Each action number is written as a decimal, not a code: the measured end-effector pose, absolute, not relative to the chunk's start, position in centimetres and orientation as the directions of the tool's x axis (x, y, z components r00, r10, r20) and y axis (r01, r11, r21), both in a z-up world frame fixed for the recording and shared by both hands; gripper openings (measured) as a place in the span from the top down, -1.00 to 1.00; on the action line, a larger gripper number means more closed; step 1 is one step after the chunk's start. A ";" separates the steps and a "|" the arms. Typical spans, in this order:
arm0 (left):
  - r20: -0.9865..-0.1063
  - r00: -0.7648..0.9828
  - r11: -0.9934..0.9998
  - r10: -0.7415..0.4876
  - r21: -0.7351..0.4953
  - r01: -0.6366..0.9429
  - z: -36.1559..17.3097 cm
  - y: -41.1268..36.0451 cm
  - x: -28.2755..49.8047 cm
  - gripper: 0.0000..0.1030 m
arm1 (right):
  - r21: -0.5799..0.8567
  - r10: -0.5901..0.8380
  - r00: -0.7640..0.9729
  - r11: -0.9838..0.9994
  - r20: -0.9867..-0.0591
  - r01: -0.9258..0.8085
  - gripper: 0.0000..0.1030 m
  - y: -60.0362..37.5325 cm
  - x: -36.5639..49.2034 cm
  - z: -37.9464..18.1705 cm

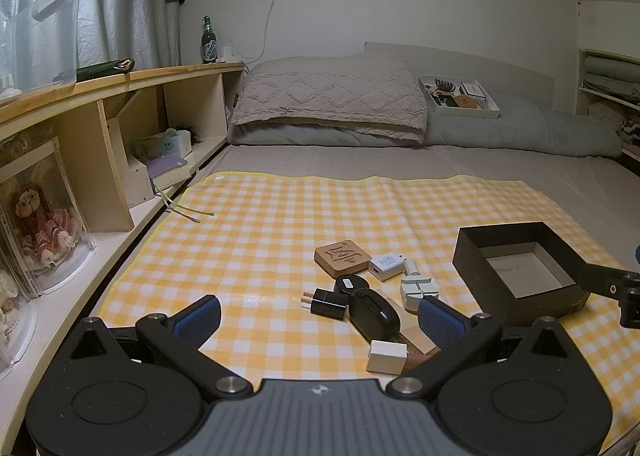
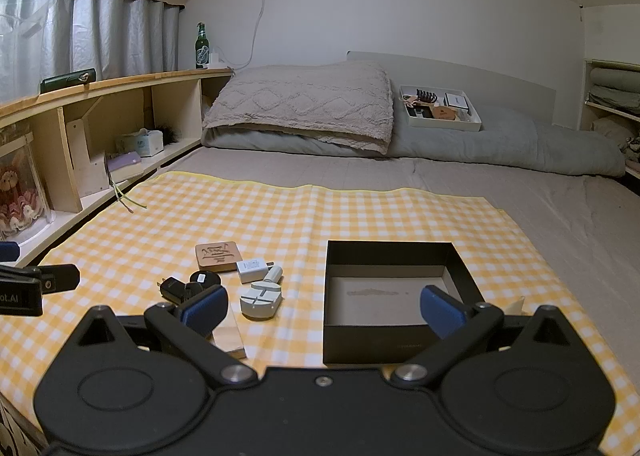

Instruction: Organize rigid objects

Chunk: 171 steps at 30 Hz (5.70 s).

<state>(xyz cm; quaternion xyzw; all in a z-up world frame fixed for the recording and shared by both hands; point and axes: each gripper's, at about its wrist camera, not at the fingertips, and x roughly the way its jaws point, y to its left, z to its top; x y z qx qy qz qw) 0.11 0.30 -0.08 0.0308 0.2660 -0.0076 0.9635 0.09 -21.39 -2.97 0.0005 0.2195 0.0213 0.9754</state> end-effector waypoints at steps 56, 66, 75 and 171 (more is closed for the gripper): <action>-0.511 0.860 0.998 0.002 0.060 0.033 -0.1 0.1 0.0 -1.00 | -0.002 0.042 0.899 0.999 -0.437 -0.047 -1.00 -21.3 0.4 -3.3; -0.510 0.860 0.998 0.002 0.060 0.033 0.0 0.1 0.0 -1.00 | -0.004 0.042 0.899 0.999 -0.437 -0.048 -1.00 -21.3 0.3 -3.3; -0.496 0.868 0.998 0.001 0.055 0.030 0.4 0.1 0.2 -1.00 | 0.003 0.057 0.906 0.998 -0.419 -0.062 -1.00 -21.2 -0.1 -2.6; -0.714 0.510 0.867 -0.480 -0.476 0.149 -3.7 -13.1 22.2 0.19 | -0.056 -0.081 0.495 0.996 -0.865 0.065 0.94 -35.8 22.2 -10.6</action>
